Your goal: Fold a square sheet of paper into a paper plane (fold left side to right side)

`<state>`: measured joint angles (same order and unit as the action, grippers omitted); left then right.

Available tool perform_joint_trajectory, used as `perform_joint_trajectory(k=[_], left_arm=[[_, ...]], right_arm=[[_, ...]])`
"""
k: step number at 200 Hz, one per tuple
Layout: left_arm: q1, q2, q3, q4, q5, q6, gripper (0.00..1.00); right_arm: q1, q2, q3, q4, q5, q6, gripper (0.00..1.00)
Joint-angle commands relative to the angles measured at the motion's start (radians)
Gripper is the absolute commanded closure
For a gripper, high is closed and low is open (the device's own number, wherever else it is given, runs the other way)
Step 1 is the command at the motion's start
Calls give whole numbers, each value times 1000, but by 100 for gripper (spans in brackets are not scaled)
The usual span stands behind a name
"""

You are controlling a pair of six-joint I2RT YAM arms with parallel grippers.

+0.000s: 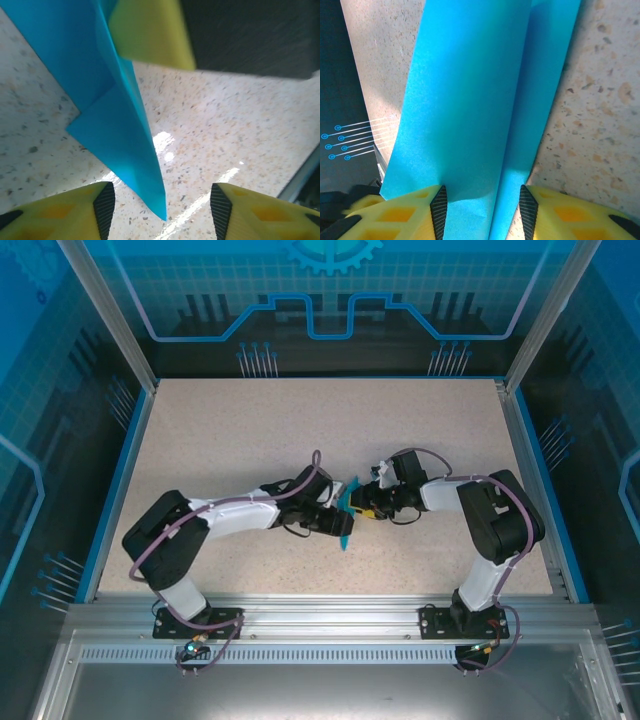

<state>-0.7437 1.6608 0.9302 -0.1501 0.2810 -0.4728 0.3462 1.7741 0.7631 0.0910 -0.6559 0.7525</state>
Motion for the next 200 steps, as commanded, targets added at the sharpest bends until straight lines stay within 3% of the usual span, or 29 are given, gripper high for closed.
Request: perform_joint_trajectory(k=[1, 106, 200], left_arm=[[36, -61, -8, 4, 48, -2, 42], [-33, 55, 3, 15, 71, -76, 46], [-49, 140, 51, -8, 65, -80, 59]], right_arm=[[17, 53, -2, -10, 35, -19, 55], [16, 45, 2, -25, 39, -25, 54], [17, 43, 0, -28, 39, -27, 54]])
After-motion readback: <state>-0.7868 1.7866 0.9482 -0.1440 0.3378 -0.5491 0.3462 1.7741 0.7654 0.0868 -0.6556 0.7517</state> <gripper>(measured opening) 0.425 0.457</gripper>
